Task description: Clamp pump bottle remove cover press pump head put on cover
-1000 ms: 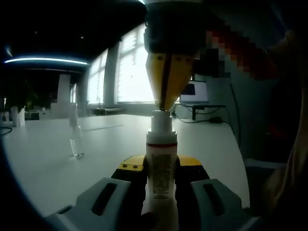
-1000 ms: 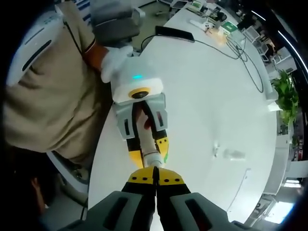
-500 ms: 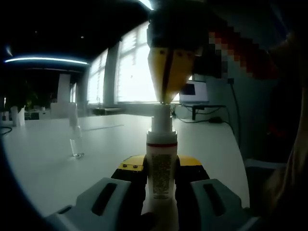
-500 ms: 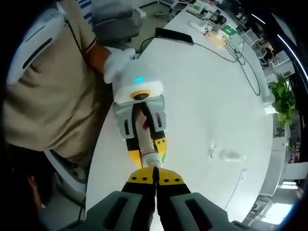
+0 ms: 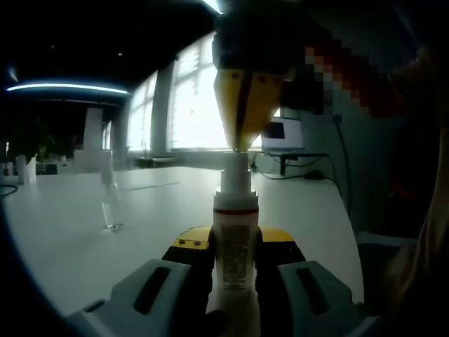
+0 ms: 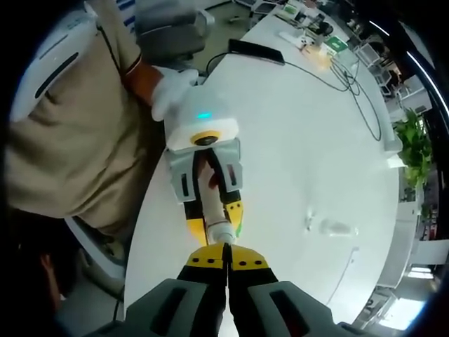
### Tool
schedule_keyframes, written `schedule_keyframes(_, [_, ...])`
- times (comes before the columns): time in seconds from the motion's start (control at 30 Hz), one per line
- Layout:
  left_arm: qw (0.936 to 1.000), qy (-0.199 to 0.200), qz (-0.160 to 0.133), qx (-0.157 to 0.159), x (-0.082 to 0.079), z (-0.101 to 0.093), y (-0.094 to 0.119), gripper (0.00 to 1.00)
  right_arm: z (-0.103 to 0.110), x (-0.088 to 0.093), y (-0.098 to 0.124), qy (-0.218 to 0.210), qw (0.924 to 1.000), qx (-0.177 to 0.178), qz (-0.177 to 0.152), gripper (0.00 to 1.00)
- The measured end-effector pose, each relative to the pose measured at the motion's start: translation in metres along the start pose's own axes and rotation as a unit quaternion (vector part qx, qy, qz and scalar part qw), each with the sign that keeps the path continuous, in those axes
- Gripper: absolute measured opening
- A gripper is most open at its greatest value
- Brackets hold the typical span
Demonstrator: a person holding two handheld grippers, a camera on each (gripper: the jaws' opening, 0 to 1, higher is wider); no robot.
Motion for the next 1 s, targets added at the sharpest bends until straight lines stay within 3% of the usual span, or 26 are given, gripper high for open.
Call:
schedule_keyframes(0.67, [1.0000,-0.001,0.000,-0.001,-0.0001,0.0006,-0.0003,0.13,0.0004,0.0019,0.0002,-0.012,0.9999,-0.001,-0.008,0.00])
schedule_keyframes(1.0, [1.0000,-0.002,0.000,-0.002,0.0001,0.0008,-0.0002,0.13,-0.0003,-0.0004,-0.0054,-0.002,0.9999,-0.010,0.004,0.00])
Point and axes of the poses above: the point that each gripper's makers call its tool centre point, and the gripper's own axes: y roughly backward along the fingers, z roughly to its left, x roughly out of its underside, the point moved 8 cm from there along y, roughly backward along the fingers, and after that the axes turned 9 degrees about z, right-handed, at the moved point
